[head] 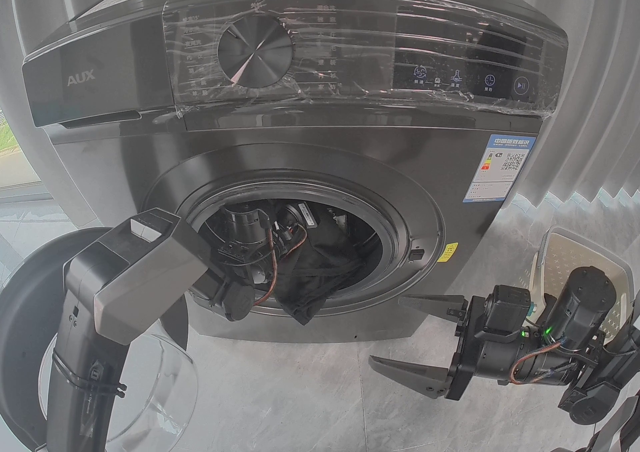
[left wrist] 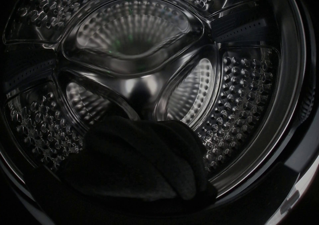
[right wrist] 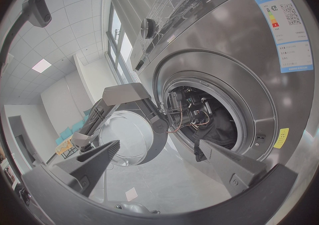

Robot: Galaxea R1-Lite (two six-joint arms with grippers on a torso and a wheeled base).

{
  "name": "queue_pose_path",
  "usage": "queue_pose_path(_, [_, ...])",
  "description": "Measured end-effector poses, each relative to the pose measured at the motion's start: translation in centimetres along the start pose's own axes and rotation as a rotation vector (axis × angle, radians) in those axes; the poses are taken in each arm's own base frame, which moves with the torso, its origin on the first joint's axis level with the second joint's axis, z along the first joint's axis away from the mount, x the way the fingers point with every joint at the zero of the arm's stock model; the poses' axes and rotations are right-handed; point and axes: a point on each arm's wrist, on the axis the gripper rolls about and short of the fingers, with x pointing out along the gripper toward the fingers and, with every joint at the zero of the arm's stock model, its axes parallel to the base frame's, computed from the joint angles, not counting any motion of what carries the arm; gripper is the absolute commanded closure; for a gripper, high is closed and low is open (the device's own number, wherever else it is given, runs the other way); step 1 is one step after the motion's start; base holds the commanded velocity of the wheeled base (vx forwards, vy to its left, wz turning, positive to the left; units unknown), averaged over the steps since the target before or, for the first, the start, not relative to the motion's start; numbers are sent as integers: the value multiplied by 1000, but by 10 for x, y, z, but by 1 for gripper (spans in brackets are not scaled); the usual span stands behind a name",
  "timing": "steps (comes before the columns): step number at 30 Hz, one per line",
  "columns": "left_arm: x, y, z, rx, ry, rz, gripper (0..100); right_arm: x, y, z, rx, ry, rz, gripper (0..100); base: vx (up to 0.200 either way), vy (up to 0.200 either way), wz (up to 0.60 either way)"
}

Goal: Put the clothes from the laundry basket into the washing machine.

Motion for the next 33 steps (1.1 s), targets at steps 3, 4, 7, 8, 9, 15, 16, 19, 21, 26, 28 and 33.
queue_pose_path(3, [-1, -1, -2, 0, 3, -2, 0, 0, 0, 0, 0, 0, 1, 0, 0, 0, 0])
queue_pose_path(4, [-1, -1, -3, 1, 5, -2, 0, 0, 0, 0, 0, 0, 1, 0, 0, 0, 0])
queue_pose_path(7, [-2, 0, -4, 2, 10, -1, 0, 0, 0, 0, 0, 0, 1, 0, 0, 0, 0])
queue_pose_path(8, [-2, -1, -5, 2, 12, -2, 0, 0, 0, 0, 0, 0, 1, 0, 0, 0, 0])
queue_pose_path(9, [-3, -1, -5, 2, 12, -2, 0, 0, 0, 0, 0, -1, 2, 0, 0, 0, 0])
queue_pose_path(15, [-9, 2, -13, 13, 51, 14, 0, 0, 0, 0, -1, -1, 1, 0, 0, 0, 0])
queue_pose_path(16, [-12, 3, -15, 19, 68, 20, 0, 0, 0, 0, -1, -1, 1, 0, 0, 0, 0])
queue_pose_path(19, [-20, 7, -22, 43, 112, 34, 0, 0, 0, 0, -1, -1, 2, 0, 0, 0, 0])
queue_pose_path(21, [-27, 9, -28, 66, 151, 45, 0, 0, 1, 0, -1, -2, 3, 0, 0, 0, 0])
queue_pose_path(26, [-46, 16, -40, 116, 249, 68, 0, 0, 1, 0, -1, -2, 4, 0, 0, 0, 0])
queue_pose_path(28, [-53, 18, -43, 141, 284, 72, 0, 1, 1, 0, -1, -1, 5, 0, 0, 0, 0])
queue_pose_path(33, [-58, 18, -45, 172, 307, 71, 0, 1, 1, 0, -1, -1, 5, 0, 0, 0, 0])
